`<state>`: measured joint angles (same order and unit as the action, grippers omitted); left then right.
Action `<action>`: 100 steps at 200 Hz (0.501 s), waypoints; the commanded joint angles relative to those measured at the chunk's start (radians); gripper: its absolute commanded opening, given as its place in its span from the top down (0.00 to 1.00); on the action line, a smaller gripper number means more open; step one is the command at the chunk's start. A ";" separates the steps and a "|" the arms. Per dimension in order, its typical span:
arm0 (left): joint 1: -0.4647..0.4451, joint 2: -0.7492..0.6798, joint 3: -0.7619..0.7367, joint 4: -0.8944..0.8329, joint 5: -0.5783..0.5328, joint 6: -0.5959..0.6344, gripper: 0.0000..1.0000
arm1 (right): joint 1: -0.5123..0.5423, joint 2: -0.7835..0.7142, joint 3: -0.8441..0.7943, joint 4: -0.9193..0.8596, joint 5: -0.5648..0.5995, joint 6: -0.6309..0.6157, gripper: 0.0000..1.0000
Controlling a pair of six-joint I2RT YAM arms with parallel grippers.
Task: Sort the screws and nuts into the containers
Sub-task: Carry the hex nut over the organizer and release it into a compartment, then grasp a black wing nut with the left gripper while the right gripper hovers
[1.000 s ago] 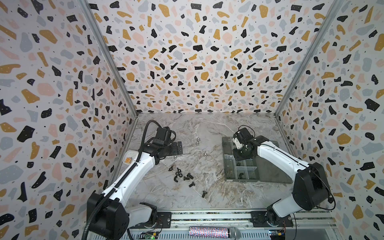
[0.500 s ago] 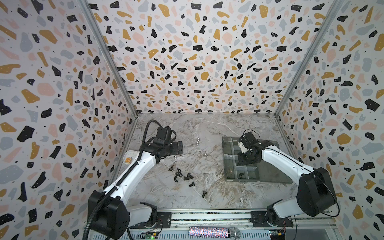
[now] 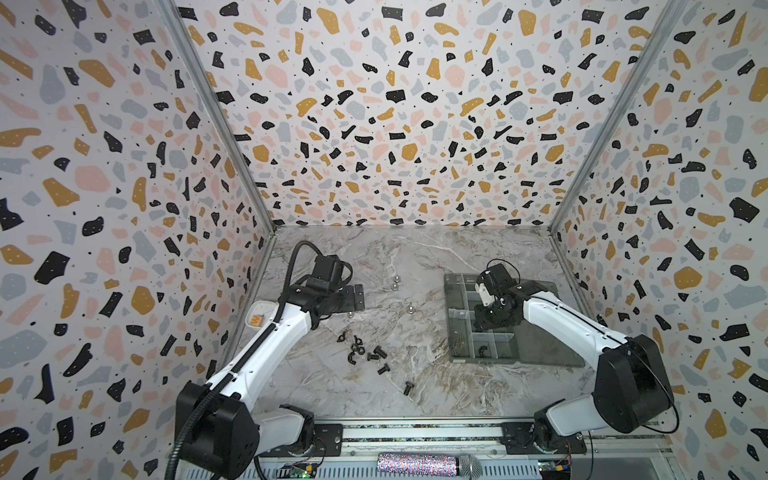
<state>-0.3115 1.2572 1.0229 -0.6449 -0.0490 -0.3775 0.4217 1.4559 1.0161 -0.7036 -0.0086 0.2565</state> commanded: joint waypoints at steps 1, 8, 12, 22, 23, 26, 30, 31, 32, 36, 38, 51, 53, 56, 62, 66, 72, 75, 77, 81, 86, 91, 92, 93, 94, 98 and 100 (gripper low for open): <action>-0.006 -0.017 -0.031 -0.034 -0.069 -0.006 0.00 | -0.005 -0.040 0.054 -0.023 -0.020 -0.002 0.59; -0.004 -0.018 -0.041 -0.035 -0.083 -0.014 0.00 | -0.004 -0.040 0.069 -0.026 -0.032 0.001 0.58; -0.003 -0.017 -0.046 -0.037 -0.089 -0.018 0.00 | -0.004 -0.040 0.079 -0.028 -0.040 0.002 0.58; -0.004 -0.010 -0.061 -0.044 -0.108 -0.033 0.00 | -0.004 -0.036 0.102 -0.033 -0.063 0.007 0.58; -0.004 -0.009 -0.062 -0.046 -0.108 -0.035 0.00 | -0.004 -0.035 0.104 -0.034 -0.066 0.008 0.58; -0.003 -0.007 -0.066 -0.049 -0.112 -0.041 0.00 | -0.003 -0.034 0.111 -0.035 -0.073 0.009 0.58; -0.004 -0.001 -0.071 -0.052 -0.116 -0.046 0.00 | 0.000 -0.031 0.119 -0.036 -0.083 0.011 0.58; -0.003 0.001 -0.071 -0.053 -0.117 -0.047 0.00 | 0.001 -0.030 0.121 -0.037 -0.086 0.012 0.58; -0.004 0.001 -0.072 -0.055 -0.118 -0.048 0.00 | 0.001 -0.030 0.124 -0.037 -0.090 0.013 0.58; -0.003 0.007 -0.077 -0.060 -0.121 -0.053 0.00 | 0.005 -0.028 0.132 -0.037 -0.099 0.014 0.57; -0.002 0.010 -0.080 -0.063 -0.123 -0.056 0.00 | 0.007 -0.026 0.136 -0.036 -0.104 0.015 0.56; 0.000 0.025 -0.097 -0.067 -0.131 -0.076 0.01 | 0.025 -0.015 0.162 -0.037 -0.119 0.023 0.55; 0.000 0.026 -0.099 -0.067 -0.132 -0.080 0.02 | 0.029 -0.013 0.165 -0.036 -0.121 0.025 0.55; 0.001 0.027 -0.104 -0.069 -0.134 -0.085 0.02 | 0.035 -0.010 0.173 -0.036 -0.122 0.024 0.54; 0.004 0.032 -0.112 -0.071 -0.136 -0.094 0.03 | 0.047 -0.003 0.182 -0.034 -0.126 0.028 0.54; 0.007 0.033 -0.118 -0.071 -0.136 -0.100 0.04 | 0.055 0.001 0.189 -0.032 -0.126 0.029 0.54; 0.008 0.034 -0.124 -0.069 -0.132 -0.105 0.05 | 0.066 0.008 0.198 -0.030 -0.129 0.031 0.54; 0.009 0.034 -0.129 -0.067 -0.131 -0.108 0.05 | 0.070 0.012 0.200 -0.029 -0.130 0.033 0.54; 0.010 0.035 -0.131 -0.066 -0.129 -0.108 0.05 | 0.073 0.015 0.203 -0.026 -0.131 0.033 0.54; 0.010 0.036 -0.135 -0.064 -0.126 -0.109 0.06 | 0.078 0.021 0.205 -0.020 -0.134 0.034 0.54; 0.011 0.036 -0.138 -0.061 -0.126 -0.109 0.06 | 0.085 0.027 0.207 -0.014 -0.140 0.036 0.54; 0.011 0.036 -0.140 -0.059 -0.127 -0.111 0.06 | 0.089 0.038 0.210 -0.010 -0.143 0.036 0.55; 0.011 0.037 -0.140 -0.058 -0.128 -0.111 0.06 | 0.090 0.040 0.211 -0.009 -0.145 0.035 0.55; 0.012 0.036 -0.141 -0.058 -0.128 -0.110 0.06 | 0.091 0.042 0.212 -0.008 -0.146 0.035 0.55; 0.011 0.037 -0.140 -0.058 -0.129 -0.111 0.06 | 0.092 0.045 0.212 -0.007 -0.146 0.035 0.55; 0.012 0.037 -0.140 -0.057 -0.128 -0.111 0.07 | 0.094 0.054 0.218 -0.005 -0.149 0.034 0.55; 0.012 0.038 -0.140 -0.056 -0.128 -0.110 0.07 | 0.097 0.058 0.222 -0.005 -0.149 0.034 0.56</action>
<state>-0.3080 1.2938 0.8936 -0.6952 -0.1593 -0.4622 0.4934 1.4731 1.1992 -0.7033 -0.1246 0.2764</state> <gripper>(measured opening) 0.939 0.455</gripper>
